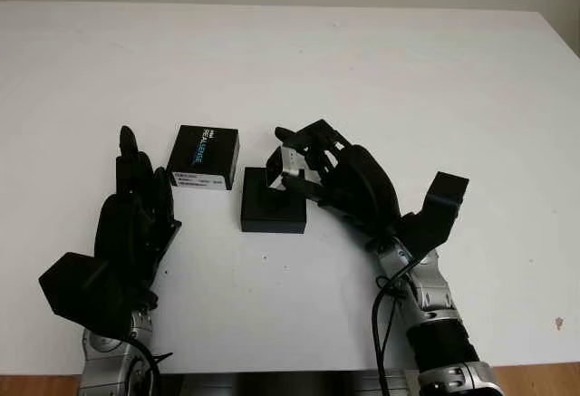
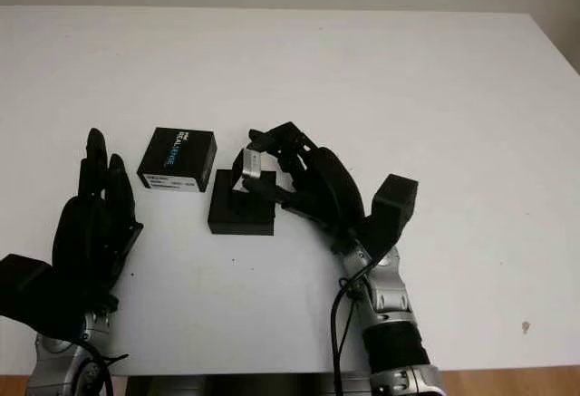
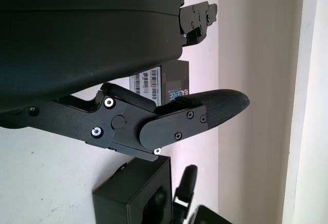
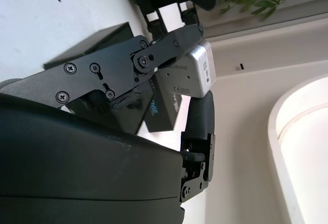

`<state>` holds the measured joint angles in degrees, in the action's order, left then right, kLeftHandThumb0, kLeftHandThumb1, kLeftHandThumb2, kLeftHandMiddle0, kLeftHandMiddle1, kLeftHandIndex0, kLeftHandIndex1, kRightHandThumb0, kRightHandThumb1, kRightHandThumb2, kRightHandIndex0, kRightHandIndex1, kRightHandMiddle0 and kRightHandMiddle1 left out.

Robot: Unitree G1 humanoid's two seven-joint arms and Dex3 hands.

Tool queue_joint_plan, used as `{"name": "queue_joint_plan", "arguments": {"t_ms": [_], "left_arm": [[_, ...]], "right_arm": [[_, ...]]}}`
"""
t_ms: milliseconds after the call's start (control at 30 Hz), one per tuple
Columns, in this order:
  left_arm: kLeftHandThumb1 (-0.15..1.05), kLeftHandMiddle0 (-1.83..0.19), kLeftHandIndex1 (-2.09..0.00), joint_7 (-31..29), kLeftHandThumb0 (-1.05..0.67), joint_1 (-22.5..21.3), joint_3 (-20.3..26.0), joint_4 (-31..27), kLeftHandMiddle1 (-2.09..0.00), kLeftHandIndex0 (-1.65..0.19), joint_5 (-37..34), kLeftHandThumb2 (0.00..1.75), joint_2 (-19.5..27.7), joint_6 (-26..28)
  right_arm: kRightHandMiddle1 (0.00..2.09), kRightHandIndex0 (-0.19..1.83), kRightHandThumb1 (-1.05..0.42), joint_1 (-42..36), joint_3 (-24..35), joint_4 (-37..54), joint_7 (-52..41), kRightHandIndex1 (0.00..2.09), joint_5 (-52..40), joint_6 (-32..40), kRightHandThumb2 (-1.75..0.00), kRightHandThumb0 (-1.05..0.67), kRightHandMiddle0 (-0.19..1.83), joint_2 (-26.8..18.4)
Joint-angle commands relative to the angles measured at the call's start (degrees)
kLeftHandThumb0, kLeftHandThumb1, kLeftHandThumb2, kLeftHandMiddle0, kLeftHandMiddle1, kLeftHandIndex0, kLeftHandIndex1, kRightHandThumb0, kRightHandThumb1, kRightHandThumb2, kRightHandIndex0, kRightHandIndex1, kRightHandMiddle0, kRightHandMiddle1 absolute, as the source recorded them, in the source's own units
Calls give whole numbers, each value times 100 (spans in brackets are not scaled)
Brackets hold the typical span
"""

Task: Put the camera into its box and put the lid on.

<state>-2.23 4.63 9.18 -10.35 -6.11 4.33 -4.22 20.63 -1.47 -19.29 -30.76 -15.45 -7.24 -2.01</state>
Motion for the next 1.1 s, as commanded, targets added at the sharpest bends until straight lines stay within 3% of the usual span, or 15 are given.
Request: {"name": "queue_joint_plan", "arguments": {"t_ms": [0,233,600,1067], "left_arm": [[105,19,0,24,-67,30,-14,-63,-1,19,-9,68,-40,-16],[105,19,0,0,-67,65,-44,-61,0,19,-19,67,-53,-35],[105,19,0,-5,-67,89,-80,-25,0,19,-21,67,-111,-81],[105,19,0,35,-67,177,-109,-105,0,19,-10,66,-180,-102]], "right_arm": [[181,-19,-103,-77,-44,192,58,76,57,-7,-5,-42,22,56],[183,-19,-104,-142,-211,341,280,77,206,130,-6,-42,23,126],[185,-19,-105,6,-296,-140,838,71,642,-74,-8,-40,16,368],[184,-19,-105,-86,-389,-299,986,67,979,-431,-11,-40,13,366]]}}
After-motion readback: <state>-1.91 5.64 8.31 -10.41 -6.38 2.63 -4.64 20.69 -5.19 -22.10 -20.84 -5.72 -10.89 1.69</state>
